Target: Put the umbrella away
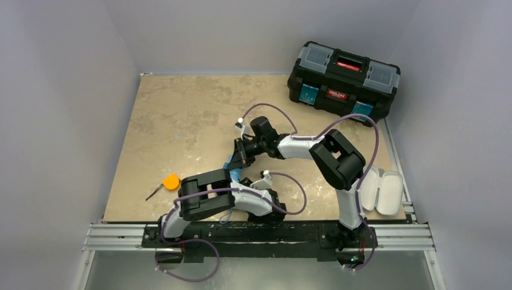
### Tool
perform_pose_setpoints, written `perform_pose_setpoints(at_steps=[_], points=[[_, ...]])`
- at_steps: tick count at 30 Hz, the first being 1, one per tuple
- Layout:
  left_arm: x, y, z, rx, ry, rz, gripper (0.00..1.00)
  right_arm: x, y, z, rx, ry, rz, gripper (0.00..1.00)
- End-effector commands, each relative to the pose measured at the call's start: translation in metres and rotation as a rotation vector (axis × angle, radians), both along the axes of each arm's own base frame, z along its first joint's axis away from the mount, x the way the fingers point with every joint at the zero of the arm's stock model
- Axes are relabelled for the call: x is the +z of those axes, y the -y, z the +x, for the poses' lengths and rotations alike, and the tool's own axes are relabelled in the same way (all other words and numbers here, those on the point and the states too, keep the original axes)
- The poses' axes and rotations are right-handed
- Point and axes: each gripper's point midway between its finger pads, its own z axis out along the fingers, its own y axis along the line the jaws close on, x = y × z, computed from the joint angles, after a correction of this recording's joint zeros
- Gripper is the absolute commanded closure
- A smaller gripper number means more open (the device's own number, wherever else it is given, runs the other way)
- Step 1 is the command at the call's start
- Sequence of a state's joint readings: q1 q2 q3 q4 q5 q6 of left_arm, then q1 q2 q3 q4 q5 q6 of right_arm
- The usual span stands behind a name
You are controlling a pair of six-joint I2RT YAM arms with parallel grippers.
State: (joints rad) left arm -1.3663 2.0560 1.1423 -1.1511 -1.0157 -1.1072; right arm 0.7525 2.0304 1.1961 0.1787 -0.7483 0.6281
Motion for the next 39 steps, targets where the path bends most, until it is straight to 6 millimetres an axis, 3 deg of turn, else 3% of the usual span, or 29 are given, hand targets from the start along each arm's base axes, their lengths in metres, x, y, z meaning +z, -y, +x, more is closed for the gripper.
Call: perform_pose_setpoints(at_steps=[1, 11, 19, 32, 39], points=[[-0.011, 0.026, -0.010, -0.068, 0.014, -0.022, 1.00, 0.006, -0.011, 0.011, -0.013, 0.070, 0.024, 1.00], [-0.044, 0.033, -0.018, -0.109, -0.036, 0.022, 1.00, 0.003, -0.013, -0.005, 0.105, 0.058, 0.026, 1.00], [-0.055, 0.034, -0.020, -0.133, -0.048, 0.042, 1.00, -0.035, -0.016, -0.029, 0.189, 0.071, -0.120, 1.00], [-0.058, 0.028, -0.025, -0.128, -0.053, 0.054, 1.00, -0.101, 0.019, 0.024, 0.007, 0.259, -0.509, 1.00], [-0.058, 0.028, -0.026, -0.121, -0.053, 0.057, 1.00, -0.123, 0.038, 0.029, -0.017, 0.321, -0.635, 0.94]])
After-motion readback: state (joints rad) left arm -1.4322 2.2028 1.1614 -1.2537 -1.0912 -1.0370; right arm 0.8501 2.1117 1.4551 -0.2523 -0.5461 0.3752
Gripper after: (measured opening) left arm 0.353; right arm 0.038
